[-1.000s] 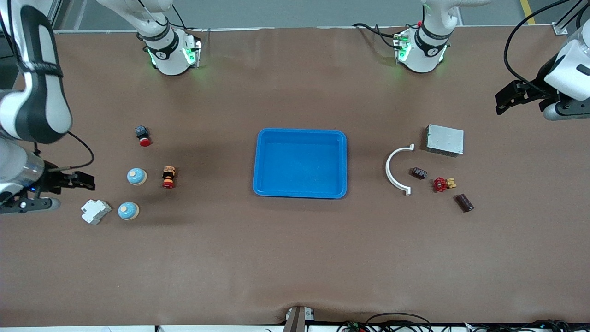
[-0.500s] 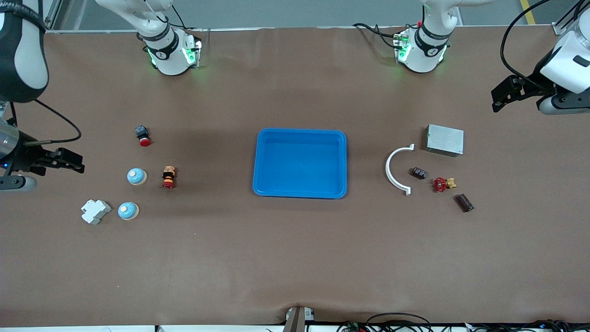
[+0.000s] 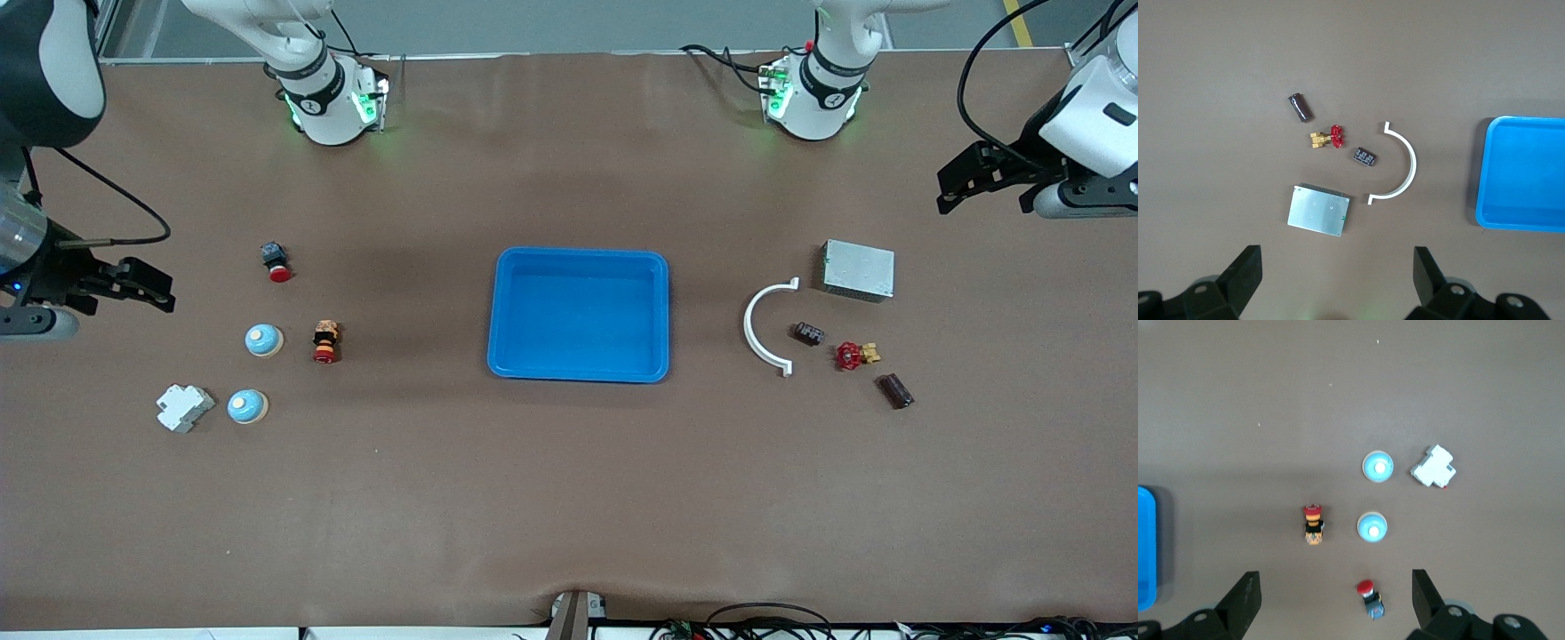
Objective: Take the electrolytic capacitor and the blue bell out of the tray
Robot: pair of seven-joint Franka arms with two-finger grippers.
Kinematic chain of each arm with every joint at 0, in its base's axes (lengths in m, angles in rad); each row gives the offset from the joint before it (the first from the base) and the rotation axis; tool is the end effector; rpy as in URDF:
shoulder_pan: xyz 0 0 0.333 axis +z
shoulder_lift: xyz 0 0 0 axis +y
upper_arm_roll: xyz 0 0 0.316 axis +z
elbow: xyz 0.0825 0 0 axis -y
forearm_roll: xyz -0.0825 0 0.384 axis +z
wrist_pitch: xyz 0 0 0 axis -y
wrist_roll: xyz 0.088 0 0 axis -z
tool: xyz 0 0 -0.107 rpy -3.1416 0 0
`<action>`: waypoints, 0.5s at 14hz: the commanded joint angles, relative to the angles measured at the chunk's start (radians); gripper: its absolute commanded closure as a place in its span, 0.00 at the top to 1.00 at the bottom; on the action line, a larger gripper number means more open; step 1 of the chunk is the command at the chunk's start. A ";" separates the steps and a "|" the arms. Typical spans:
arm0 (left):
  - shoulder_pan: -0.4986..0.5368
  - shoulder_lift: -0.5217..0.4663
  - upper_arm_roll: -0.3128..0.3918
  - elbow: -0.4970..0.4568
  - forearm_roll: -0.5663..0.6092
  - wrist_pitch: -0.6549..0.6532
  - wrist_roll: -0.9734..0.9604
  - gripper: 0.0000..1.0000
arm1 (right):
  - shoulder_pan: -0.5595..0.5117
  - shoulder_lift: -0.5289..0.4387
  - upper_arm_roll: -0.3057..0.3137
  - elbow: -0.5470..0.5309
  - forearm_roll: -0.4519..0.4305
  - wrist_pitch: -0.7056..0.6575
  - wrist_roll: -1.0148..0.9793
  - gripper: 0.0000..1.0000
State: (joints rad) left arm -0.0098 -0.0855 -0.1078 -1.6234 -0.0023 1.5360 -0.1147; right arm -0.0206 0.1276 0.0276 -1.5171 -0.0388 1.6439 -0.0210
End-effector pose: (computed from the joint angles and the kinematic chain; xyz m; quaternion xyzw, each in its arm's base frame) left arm 0.5203 -0.0644 0.6425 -1.0000 0.0013 0.0008 0.0036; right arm 0.5990 -0.0007 0.5829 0.9997 0.0153 -0.0005 0.0176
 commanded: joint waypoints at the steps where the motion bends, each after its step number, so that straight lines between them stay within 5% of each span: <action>1: 0.007 -0.005 -0.003 0.017 -0.007 -0.019 0.010 1.00 | -0.010 -0.013 -0.005 0.047 0.042 -0.081 0.030 1.00; 7: 0.008 -0.007 -0.003 0.030 -0.005 -0.051 0.017 1.00 | -0.015 -0.029 -0.009 0.077 0.060 -0.141 0.026 1.00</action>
State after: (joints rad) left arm -0.0081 -0.0856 -0.1078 -1.6053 -0.0023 1.5153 -0.1147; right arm -0.0246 0.1112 0.0173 -1.4473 0.0071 1.5293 -0.0017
